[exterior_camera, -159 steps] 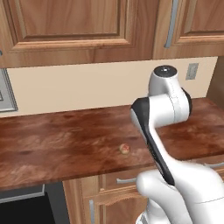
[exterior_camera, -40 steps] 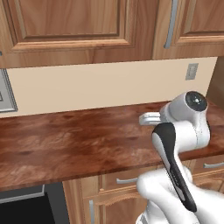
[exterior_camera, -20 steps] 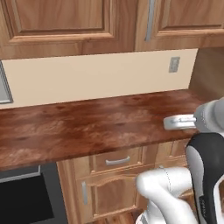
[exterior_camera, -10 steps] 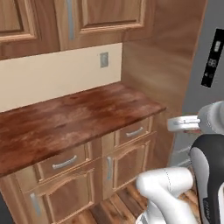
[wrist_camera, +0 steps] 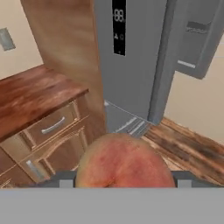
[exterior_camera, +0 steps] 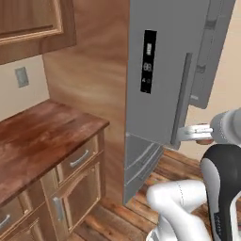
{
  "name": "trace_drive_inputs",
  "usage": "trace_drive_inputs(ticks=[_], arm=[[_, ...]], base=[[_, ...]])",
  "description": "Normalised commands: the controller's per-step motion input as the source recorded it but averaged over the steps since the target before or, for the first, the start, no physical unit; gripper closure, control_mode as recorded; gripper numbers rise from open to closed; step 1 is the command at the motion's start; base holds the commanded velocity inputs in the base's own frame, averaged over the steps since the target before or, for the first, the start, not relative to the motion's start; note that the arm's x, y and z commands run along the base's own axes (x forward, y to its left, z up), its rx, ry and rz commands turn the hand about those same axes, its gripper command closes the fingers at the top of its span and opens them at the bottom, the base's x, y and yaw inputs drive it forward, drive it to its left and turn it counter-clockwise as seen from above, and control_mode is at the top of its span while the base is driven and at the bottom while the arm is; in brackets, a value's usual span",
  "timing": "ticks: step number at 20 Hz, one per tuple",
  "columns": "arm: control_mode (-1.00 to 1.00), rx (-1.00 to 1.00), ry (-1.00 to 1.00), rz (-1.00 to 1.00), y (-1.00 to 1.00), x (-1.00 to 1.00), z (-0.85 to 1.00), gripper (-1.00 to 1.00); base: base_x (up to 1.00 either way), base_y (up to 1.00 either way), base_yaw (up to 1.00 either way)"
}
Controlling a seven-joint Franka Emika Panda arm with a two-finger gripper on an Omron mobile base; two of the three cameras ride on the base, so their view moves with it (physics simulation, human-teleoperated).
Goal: Place the liquors on the top shelf of the fridge to keep them out of children's reach, and place the peach on lower shelves for easy access.
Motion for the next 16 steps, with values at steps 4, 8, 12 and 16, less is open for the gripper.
trace_drive_inputs(ticks=[4,8,12,16], arm=[[1.00,0.00,0.00,0.00,0.00,0.00,0.00,1.00],[1.00,0.00,0.00,0.00,0.00,0.00,0.00,1.00],[1.00,0.00,0.00,0.00,0.00,0.00,0.00,1.00],[1.00,0.00,0.00,0.00,0.00,0.00,0.00,1.00]], base=[[0.17,-0.86,-0.65],[0.13,-0.78,-0.66],[0.16,-0.69,-0.52],[0.23,-0.64,-0.41]])
